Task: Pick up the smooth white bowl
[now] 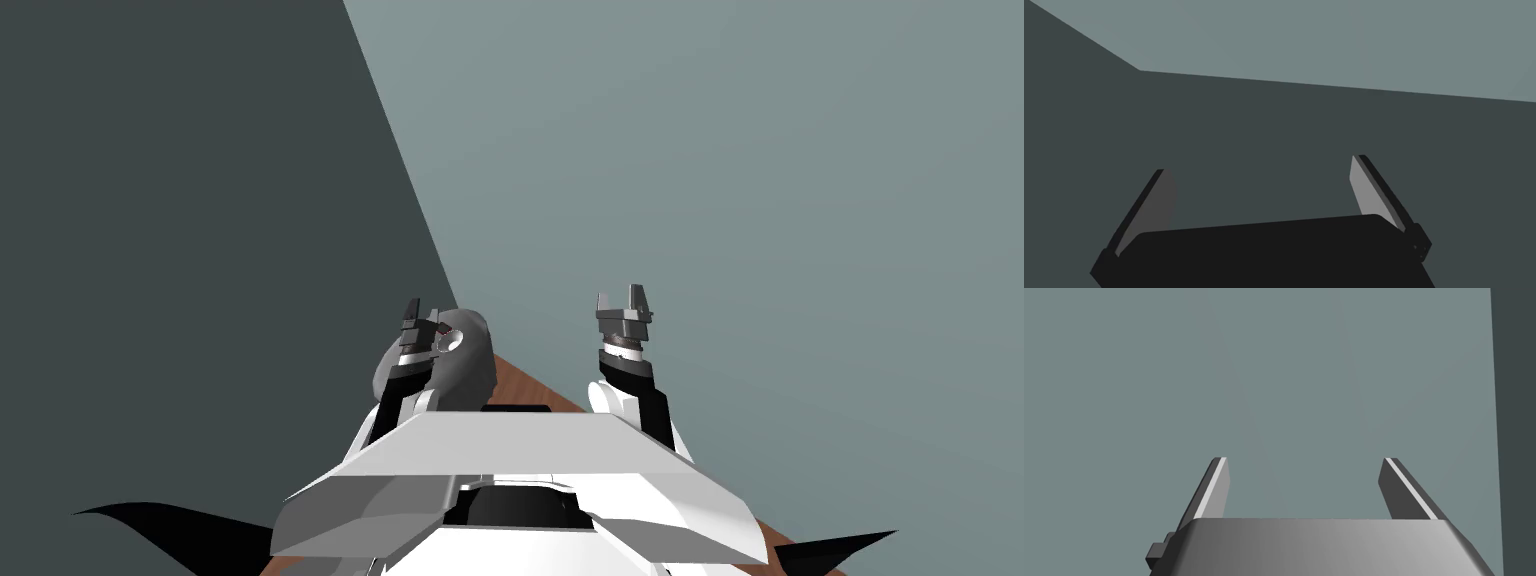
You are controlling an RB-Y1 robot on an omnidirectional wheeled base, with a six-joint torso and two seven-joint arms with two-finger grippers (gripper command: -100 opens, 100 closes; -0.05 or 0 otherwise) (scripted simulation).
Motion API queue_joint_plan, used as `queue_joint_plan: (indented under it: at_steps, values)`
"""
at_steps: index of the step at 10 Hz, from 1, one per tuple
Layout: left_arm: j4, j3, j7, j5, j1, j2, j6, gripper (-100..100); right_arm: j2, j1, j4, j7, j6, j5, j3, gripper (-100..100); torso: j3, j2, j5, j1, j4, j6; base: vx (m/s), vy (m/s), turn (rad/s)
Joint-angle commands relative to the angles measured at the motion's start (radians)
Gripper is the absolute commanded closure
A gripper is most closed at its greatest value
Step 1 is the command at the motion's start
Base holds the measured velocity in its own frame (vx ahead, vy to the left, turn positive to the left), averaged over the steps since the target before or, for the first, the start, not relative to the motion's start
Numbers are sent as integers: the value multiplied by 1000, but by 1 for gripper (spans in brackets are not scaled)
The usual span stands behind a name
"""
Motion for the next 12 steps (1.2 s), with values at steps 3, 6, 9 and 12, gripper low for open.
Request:
queue_joint_plan:
  at_steps: [3,6,9,12]
  values:
    - [46,9,-12,11,-36,73,33,-100,0,0,0,0,0,0,0,0,1,2,0,1,0,0,-46,20,-25]
    - [120,24,-35,28,-95,125,88,-100,0,0,0,0,0,0,0,0,4,7,1,3,2,0,-119,35,-46]
    - [211,45,-67,51,-171,158,161,-100,0,0,0,0,0,0,0,0,6,10,1,5,2,0,-157,73,-64]
    - [287,62,-92,69,-230,174,218,-100,0,0,0,0,0,0,0,0,7,12,1,4,3,0,-162,47,-54]
